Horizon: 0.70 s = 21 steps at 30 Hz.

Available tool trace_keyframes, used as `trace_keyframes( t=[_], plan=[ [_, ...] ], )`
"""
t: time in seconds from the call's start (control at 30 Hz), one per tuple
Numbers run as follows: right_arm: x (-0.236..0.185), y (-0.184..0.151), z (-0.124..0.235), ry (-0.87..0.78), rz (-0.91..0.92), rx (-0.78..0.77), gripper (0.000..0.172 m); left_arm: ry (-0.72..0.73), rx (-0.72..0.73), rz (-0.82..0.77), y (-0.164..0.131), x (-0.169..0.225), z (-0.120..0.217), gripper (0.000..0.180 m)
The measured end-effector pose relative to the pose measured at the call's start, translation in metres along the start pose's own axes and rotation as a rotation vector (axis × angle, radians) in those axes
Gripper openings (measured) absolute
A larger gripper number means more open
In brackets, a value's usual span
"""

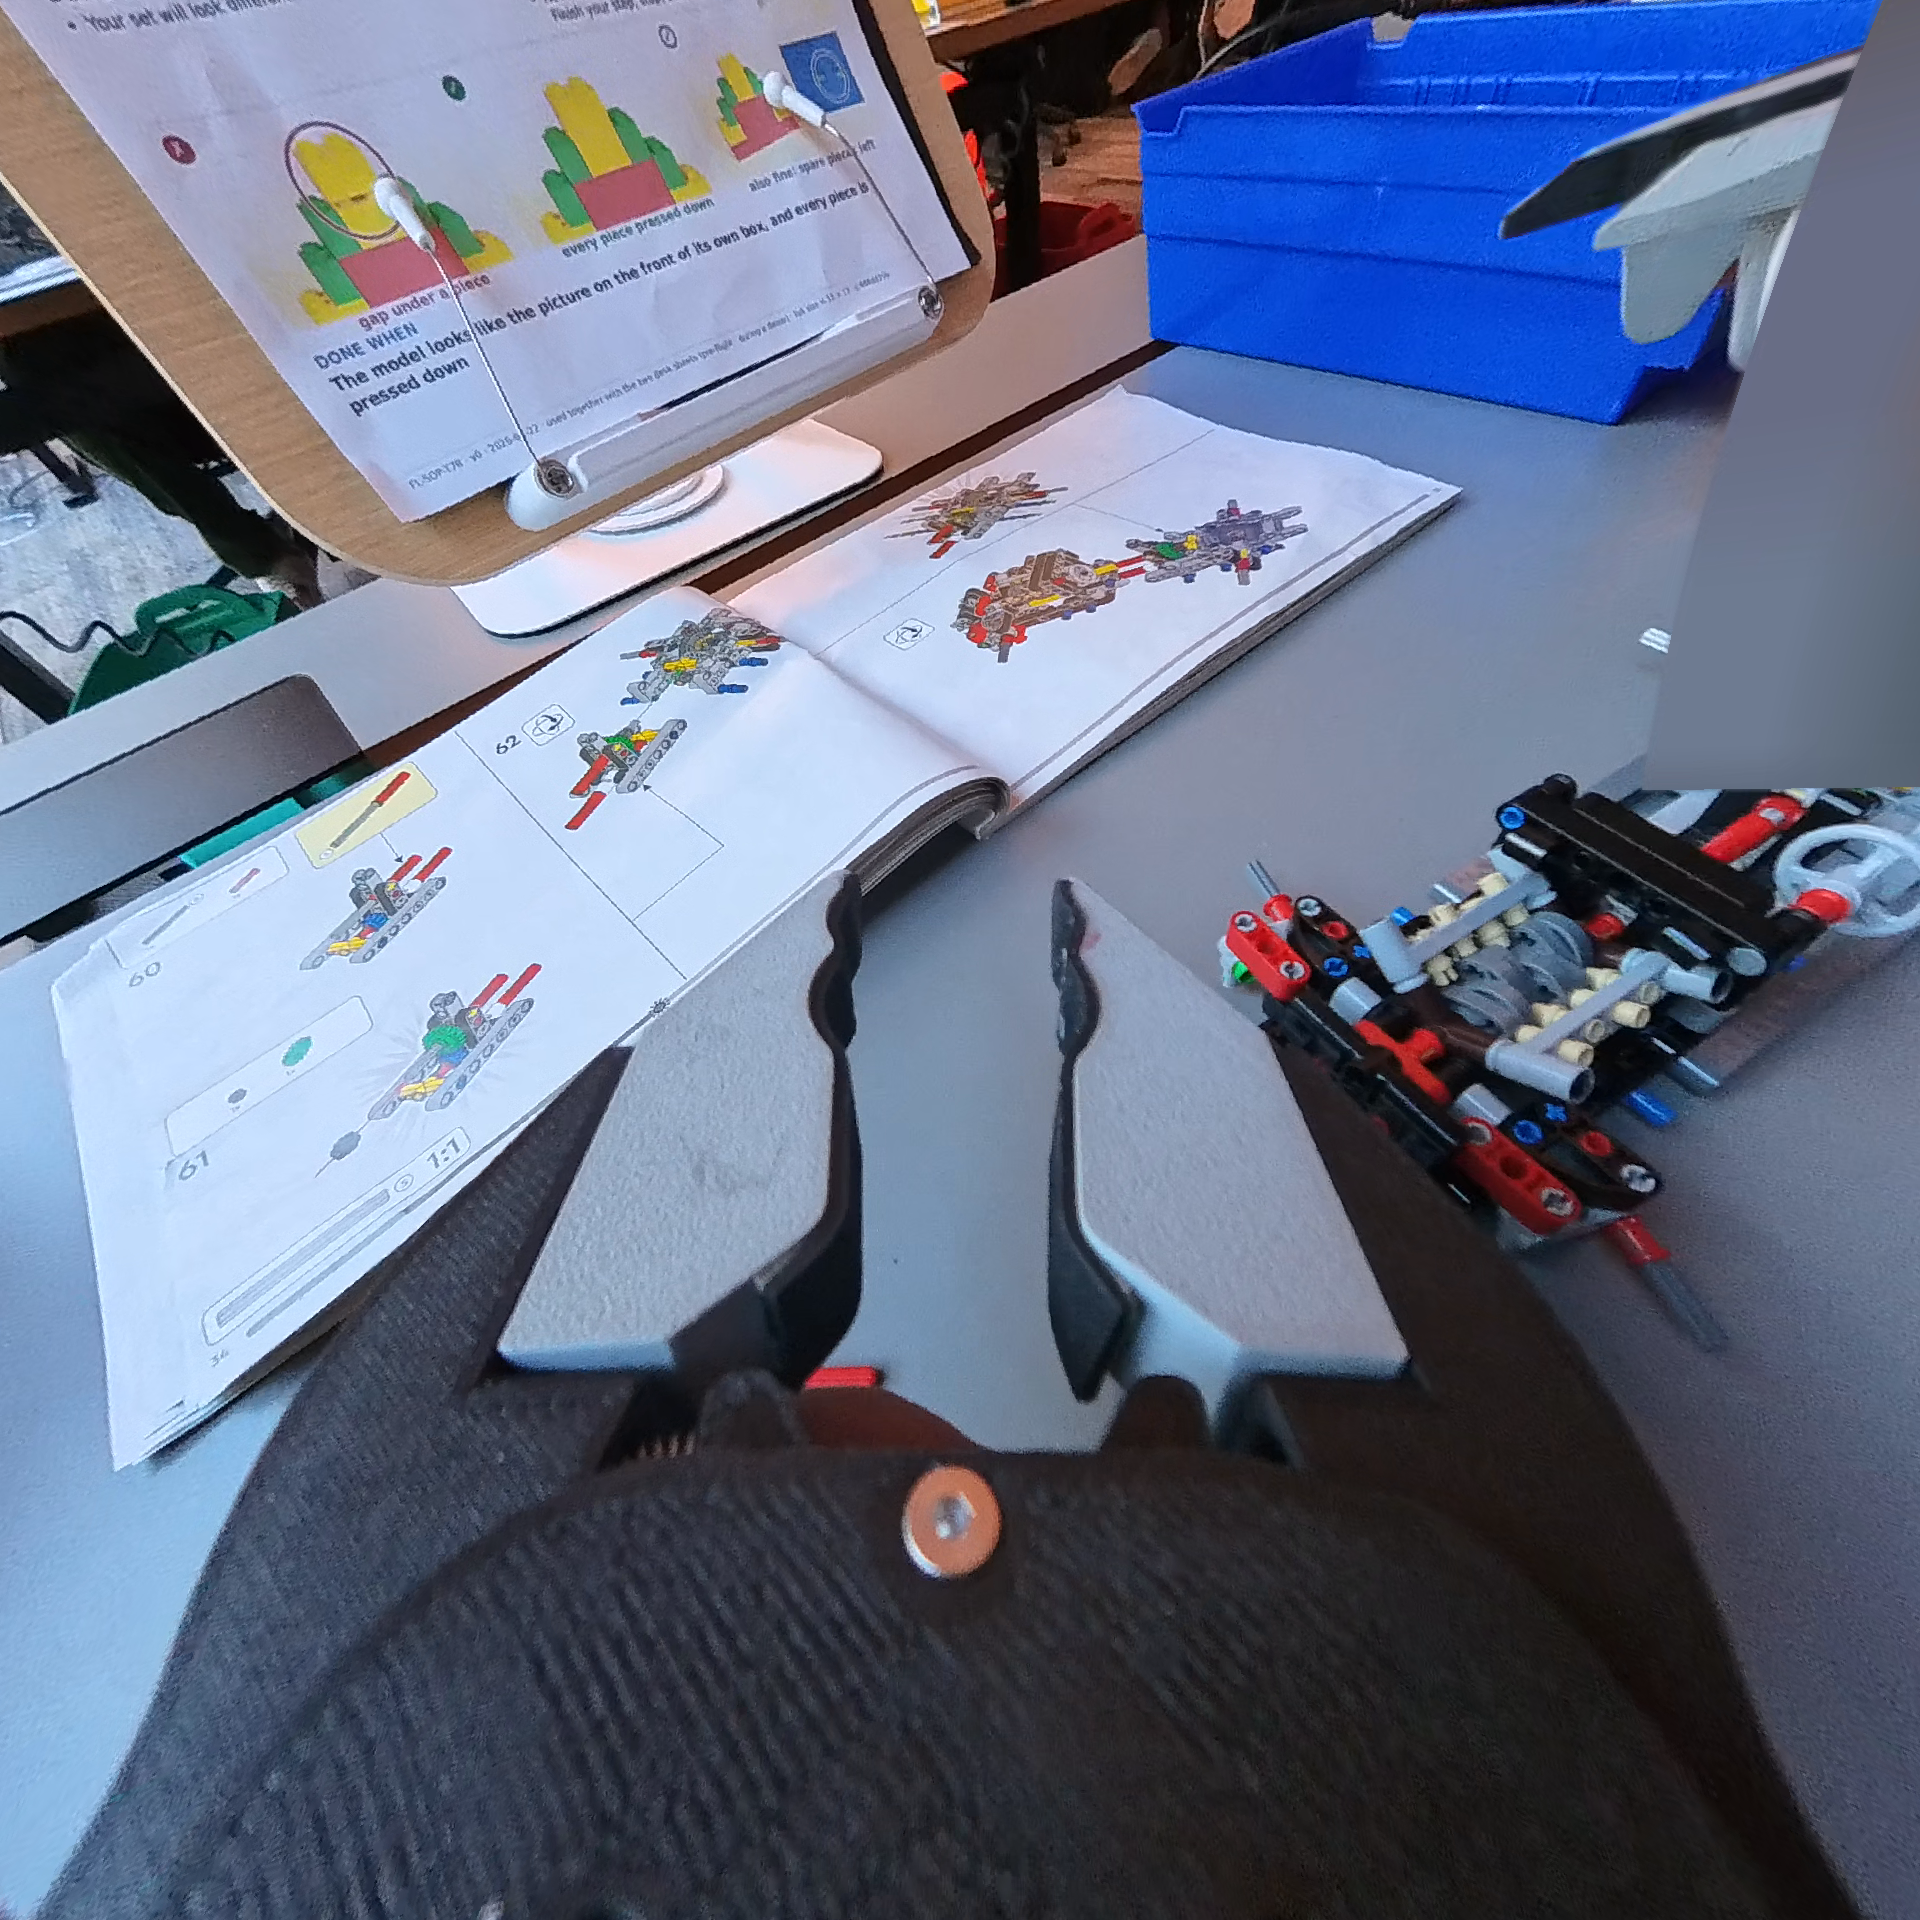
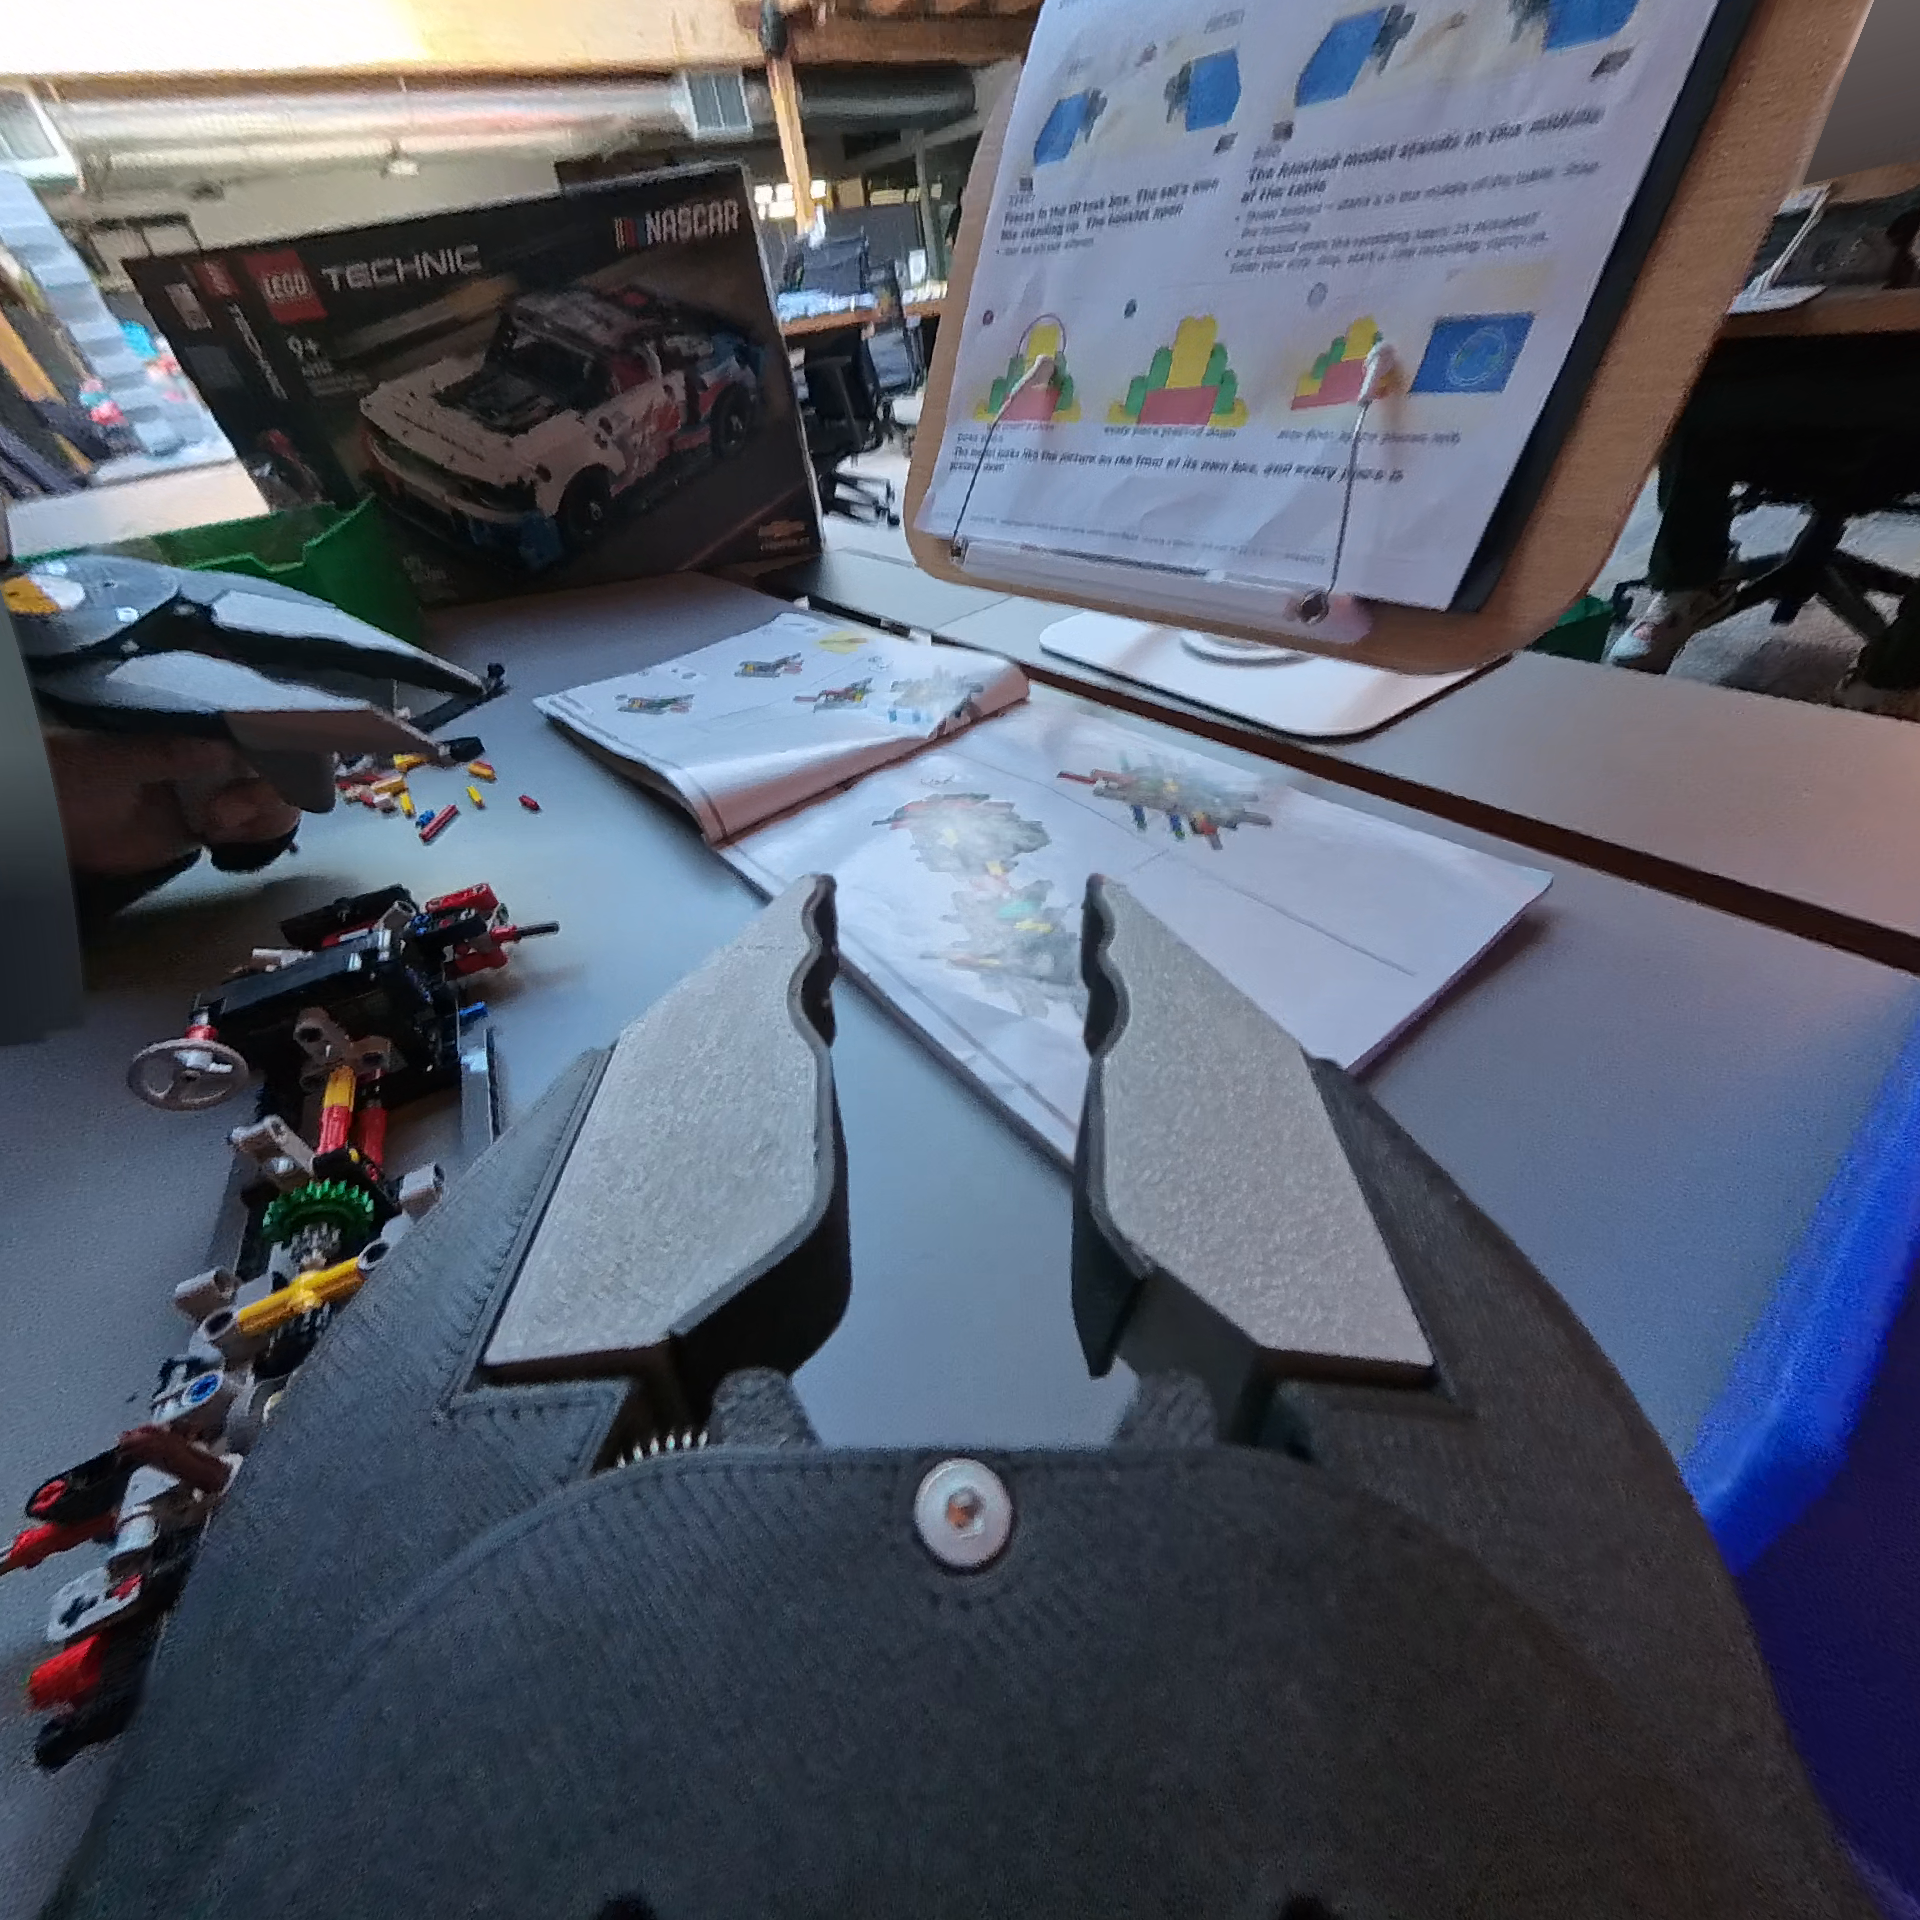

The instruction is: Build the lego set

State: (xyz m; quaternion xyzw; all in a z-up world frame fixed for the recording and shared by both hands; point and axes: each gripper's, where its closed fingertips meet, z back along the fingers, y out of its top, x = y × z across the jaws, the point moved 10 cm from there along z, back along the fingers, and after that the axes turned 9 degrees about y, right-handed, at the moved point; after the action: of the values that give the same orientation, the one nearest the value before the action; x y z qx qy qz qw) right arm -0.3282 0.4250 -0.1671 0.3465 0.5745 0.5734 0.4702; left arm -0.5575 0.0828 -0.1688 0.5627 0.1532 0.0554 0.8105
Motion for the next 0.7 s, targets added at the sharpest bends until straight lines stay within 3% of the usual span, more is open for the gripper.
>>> trace_keyframes(
  t=[0.1, 0.23, 0.33, 0.5, 0.7],
  plan=[
    [-0.001, -0.003, -0.007, -0.071, 0.051, -0.096, 0.045, 0.032, -0.026, -0.021, -0.002, -0.001, -0.002, 0.034],
    [0.005, -0.008, -0.012, -0.382, 0.187, -0.267, 0.036, 0.101, -0.050, 0.007, -0.004, -0.004, -0.006, 0.029],
    [0.010, -0.007, -0.008, -0.548, 0.220, -0.288, 0.028, 0.135, -0.058, 0.073, -0.004, -0.006, -0.008, 0.029],
    [0.009, -0.004, -0.004, -0.590, 0.232, -0.274, 0.016, 0.148, -0.053, 0.077, -0.004, -0.005, -0.009, 0.034],
    [0.006, -0.002, -0.005, -0.596, 0.262, -0.278, 0.017, 0.181, -0.039, 0.074, -0.003, -0.009, -0.008, 0.033]
  ],
)
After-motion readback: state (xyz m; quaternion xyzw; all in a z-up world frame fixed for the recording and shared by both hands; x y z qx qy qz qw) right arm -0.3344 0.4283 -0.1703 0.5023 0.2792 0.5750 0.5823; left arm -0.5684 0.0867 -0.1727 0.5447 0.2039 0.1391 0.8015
